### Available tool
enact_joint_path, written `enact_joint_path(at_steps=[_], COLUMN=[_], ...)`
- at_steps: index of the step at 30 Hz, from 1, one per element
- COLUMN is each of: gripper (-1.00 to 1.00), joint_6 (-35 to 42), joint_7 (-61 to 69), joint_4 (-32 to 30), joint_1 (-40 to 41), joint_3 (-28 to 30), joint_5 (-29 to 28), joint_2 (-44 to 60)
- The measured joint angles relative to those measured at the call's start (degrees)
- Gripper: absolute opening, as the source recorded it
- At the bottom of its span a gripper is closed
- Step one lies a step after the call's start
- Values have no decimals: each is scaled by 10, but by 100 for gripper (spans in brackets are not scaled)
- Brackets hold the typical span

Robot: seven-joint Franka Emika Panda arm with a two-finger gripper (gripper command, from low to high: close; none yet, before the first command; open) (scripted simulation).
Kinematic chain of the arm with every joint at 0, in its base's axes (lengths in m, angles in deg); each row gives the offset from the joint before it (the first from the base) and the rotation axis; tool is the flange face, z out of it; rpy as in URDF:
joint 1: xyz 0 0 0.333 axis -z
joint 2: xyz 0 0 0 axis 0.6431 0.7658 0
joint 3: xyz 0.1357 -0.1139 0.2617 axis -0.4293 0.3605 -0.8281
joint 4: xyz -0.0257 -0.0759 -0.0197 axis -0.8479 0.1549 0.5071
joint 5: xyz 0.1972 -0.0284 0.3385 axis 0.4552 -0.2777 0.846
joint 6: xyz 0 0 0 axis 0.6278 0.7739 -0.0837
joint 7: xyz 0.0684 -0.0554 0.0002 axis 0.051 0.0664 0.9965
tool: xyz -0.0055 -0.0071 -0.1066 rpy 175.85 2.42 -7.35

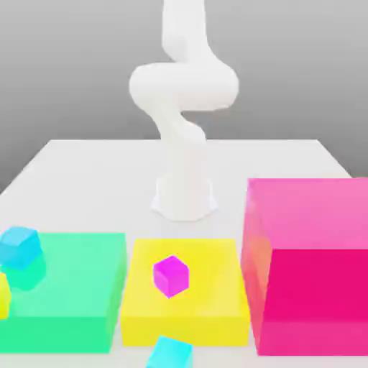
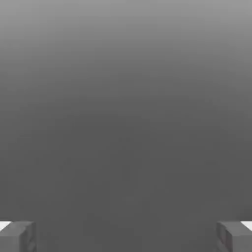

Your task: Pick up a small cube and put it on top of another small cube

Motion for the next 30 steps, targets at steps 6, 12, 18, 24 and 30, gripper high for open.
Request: enact_joint_path(at_steps=[6,12,18,24,30], gripper=[0,0,0,0,0], joint_6=[-42,-83,-124,-165,-230], joint_7=[-39,-79,-117,-144,-160], joint_4=[-7,-14,-21,-28,-24], joint_1=[21,37,45,46,45], joint_3=[-15,-25,-27,-24,-21], joint_5=[-11,-23,-32,-28,-22], joint_2=[128,253,378,501,625])
